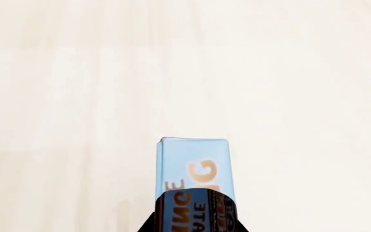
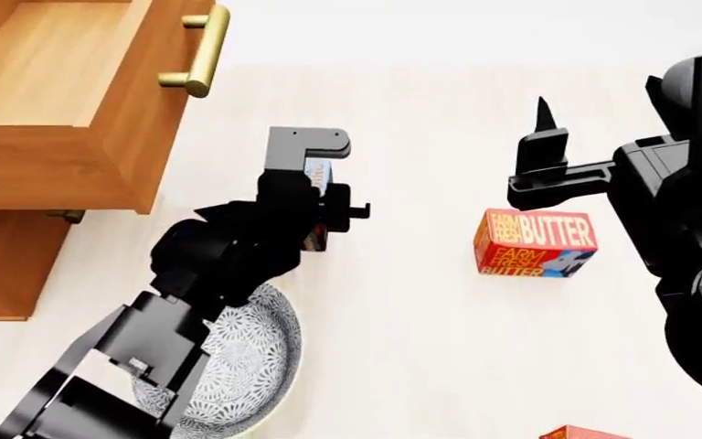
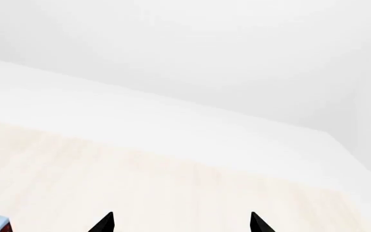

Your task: Put the chocolate pudding in the top drawer of the cabinet and close it.

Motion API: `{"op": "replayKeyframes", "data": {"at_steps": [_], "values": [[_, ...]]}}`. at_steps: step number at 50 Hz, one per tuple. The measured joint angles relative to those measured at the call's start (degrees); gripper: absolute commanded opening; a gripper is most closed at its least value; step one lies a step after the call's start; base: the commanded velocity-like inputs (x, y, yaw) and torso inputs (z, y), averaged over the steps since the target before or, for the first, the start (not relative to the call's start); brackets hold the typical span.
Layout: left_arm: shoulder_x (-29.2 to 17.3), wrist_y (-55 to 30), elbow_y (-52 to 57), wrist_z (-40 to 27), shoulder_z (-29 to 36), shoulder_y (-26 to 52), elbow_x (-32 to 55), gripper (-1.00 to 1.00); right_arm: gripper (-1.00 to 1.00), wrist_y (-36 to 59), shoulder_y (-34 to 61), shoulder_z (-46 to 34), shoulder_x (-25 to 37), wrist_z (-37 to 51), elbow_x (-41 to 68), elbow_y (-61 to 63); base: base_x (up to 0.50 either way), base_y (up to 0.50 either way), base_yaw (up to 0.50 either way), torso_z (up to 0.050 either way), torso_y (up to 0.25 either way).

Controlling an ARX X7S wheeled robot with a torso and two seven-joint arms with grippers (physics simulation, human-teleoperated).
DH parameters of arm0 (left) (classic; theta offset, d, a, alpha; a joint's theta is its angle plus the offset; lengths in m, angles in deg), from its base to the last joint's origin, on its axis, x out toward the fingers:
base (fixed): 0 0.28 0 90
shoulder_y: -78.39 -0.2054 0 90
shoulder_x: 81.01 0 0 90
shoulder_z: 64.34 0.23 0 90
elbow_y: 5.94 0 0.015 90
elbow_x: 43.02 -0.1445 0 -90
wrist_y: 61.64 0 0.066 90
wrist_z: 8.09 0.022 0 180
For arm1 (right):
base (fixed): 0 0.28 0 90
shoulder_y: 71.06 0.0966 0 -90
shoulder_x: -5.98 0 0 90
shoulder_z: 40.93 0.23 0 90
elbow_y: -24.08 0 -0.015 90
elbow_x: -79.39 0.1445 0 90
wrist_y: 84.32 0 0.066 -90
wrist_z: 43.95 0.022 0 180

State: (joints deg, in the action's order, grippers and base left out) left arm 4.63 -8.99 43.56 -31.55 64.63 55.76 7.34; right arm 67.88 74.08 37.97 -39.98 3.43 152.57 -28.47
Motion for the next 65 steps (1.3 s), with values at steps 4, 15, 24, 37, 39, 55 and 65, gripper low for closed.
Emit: {"op": "replayKeyframes", "data": {"at_steps": [4, 15, 24, 37, 39, 55, 65], "values": [[-0.36, -0.14, 0.83, -0.24, 0.18, -0.30, 0.49, -1.00, 1.00, -0.01, 0.10, -0.03, 0.04, 0.08, 0.12, 0.02, 0.00, 0.00, 0.00, 0.000, -0.002], [-1.40, -0.81, 4.14, -0.82, 1.01, -1.41, 2.91, -1.00, 1.00, 0.03, 0.38, -0.06, 0.17, 0.48, 0.70, 0.17, 0.00, 0.00, 0.00, -0.001, 0.089], [-2.15, -1.60, 7.67, -1.42, 1.75, -2.23, 4.09, -1.00, 1.00, -0.13, 0.33, -0.06, 0.31, 0.66, 0.85, 0.30, 0.00, 0.00, 0.00, -0.007, 0.250], [-3.42, -3.51, 14.65, -2.89, 2.52, -3.52, 6.04, -1.00, 1.00, -0.35, 0.25, -0.09, 0.51, 0.88, 1.07, 0.44, 0.00, 0.00, 0.00, -0.007, 0.250], [-3.63, -3.88, 15.98, -3.20, 2.64, -3.78, 6.41, -1.00, 1.00, -0.40, 0.21, -0.09, 0.54, 0.89, 1.08, 0.47, 0.00, 0.00, 0.00, -0.006, 0.250], [-5.33, -7.70, 28.72, -6.58, 3.30, -5.54, 10.43, -1.00, 1.00, -0.76, 0.01, 0.03, 0.91, 1.06, 1.40, 0.73, 0.00, 0.00, 0.00, -0.007, 0.250], [-6.35, -11.17, 39.08, -10.44, 2.05, -4.77, 15.73, -1.00, 1.00, -0.73, 0.20, 0.28, 1.18, 1.69, 2.39, 1.08, 0.00, 0.00, 0.00, -0.007, 0.249]]}}
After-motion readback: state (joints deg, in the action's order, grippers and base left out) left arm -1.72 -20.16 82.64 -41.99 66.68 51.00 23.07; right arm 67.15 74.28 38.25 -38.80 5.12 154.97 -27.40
